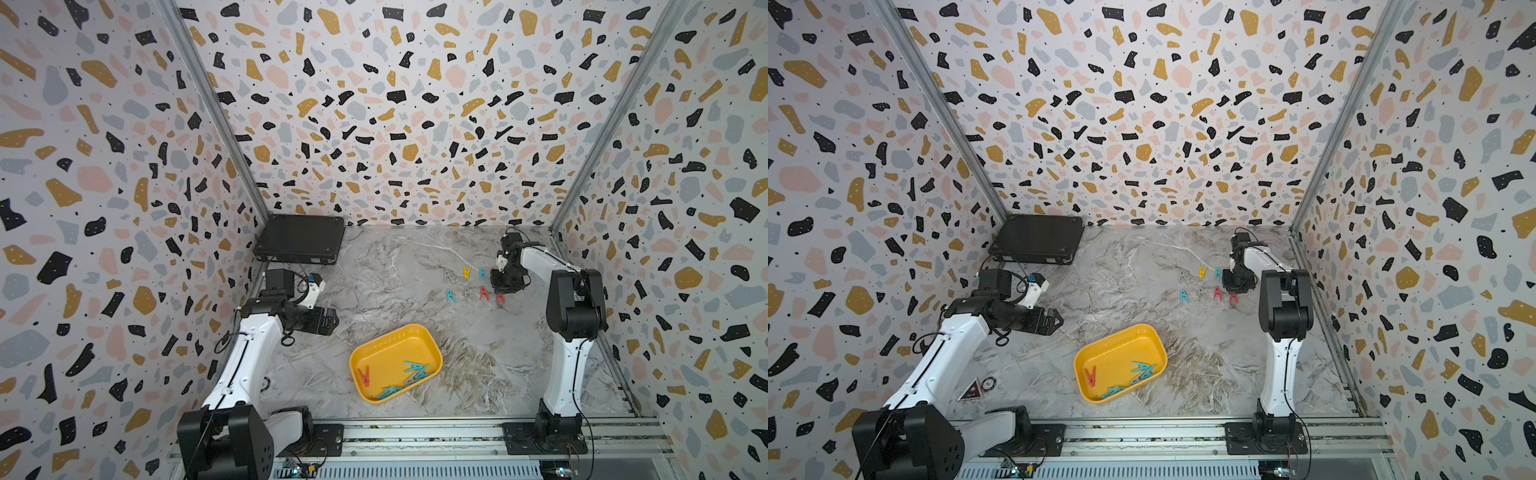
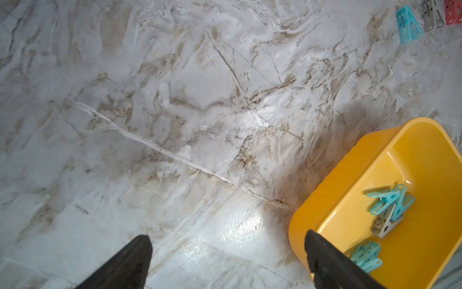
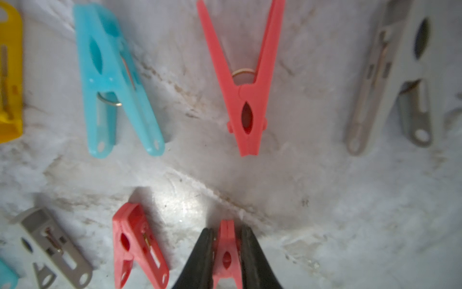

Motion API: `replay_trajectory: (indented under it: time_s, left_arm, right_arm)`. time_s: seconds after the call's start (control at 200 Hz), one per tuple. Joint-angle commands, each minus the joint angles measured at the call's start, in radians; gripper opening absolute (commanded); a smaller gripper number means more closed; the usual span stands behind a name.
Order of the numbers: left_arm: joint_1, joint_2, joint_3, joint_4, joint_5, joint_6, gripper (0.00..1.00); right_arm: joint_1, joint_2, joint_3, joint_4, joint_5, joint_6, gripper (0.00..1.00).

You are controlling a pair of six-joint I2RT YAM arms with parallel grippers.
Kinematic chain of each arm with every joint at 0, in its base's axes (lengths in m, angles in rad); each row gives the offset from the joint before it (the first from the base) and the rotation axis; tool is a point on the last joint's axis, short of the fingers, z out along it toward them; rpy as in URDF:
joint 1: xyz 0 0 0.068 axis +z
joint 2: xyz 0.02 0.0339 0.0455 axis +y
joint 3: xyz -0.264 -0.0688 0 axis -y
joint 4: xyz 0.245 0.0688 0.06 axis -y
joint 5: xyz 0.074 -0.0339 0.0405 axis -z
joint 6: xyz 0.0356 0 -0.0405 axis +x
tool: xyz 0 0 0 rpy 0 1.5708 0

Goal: Take the clothespins out of the storage box
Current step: Place the clothespin at the center of the board.

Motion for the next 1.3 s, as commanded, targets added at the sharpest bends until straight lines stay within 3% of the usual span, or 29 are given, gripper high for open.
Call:
replay_trajectory:
  time_s: [0.0, 0.566, 0.966, 1.297]
  left_arm:
    - [0.005, -0.004, -0.012, 0.003, 0.009, 0.018, 1.0]
    - [0.005, -0.003, -0.012, 0.002, 0.01, 0.02, 1.0]
    - [0.005, -0.004, -0.013, 0.0, 0.02, 0.022, 1.0]
    - [0.005, -0.008, -0.012, 0.002, 0.011, 0.019, 1.0]
  right_arm:
    - [-0.002, 0.016, 0.034, -0.022, 0.014, 0.001, 0.27]
    - [0.001, -0.104, 0.037, -0.058, 0.018, 0.023, 0.44]
    - [0.014, -0.381, -0.124, -0.071, -0.081, 0.073, 0.45]
    - [0.138, -0.658, -0.309, -0.078, -0.196, 0.102, 0.44]
